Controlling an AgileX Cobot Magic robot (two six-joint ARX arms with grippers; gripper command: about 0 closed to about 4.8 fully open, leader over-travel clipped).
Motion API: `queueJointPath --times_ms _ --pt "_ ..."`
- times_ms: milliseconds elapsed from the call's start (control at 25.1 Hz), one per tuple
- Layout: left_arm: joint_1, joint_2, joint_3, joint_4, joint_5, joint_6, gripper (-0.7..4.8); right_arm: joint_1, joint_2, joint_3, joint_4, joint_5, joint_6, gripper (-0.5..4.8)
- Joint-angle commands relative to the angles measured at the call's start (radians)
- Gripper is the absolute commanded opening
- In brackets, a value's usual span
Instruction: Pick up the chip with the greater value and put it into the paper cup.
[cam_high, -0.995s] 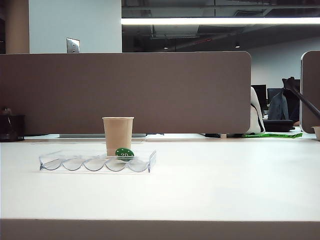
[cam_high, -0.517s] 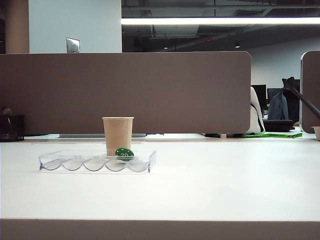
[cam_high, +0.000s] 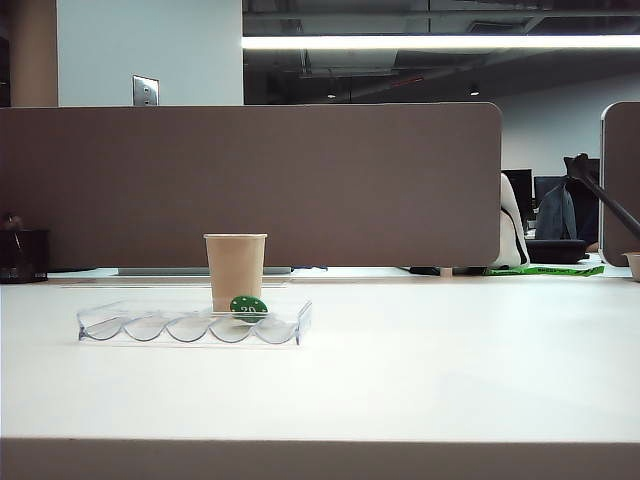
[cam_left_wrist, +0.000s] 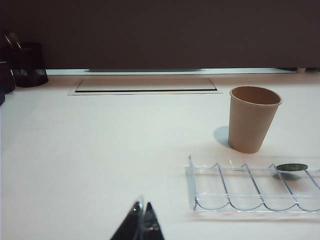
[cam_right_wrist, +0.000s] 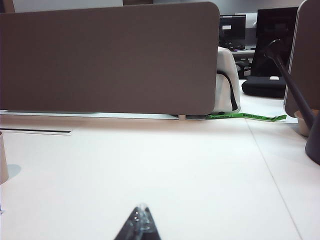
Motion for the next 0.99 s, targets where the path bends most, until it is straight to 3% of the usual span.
queueJointPath --times_ms 40,358,478,995 --pt "0.000 0.001 0.003 0.017 -0.003 0.026 -0.06 -0.001 0.000 -0.001 0.011 0.002 0.000 -0.06" --pt "0.063 0.001 0.003 0.022 -0.005 0.047 -0.06 -0.003 0.000 -0.001 -0.047 0.048 -0.034 -0.06" --pt "0.098 0.001 0.003 0.022 0.076 0.045 -0.06 -0.003 0.000 -0.001 -0.047 0.048 -0.034 -0.06" --pt "0.098 0.001 0.003 0.021 0.058 0.044 -0.05 -0.003 0.000 -0.001 -0.016 0.040 -0.063 -0.06"
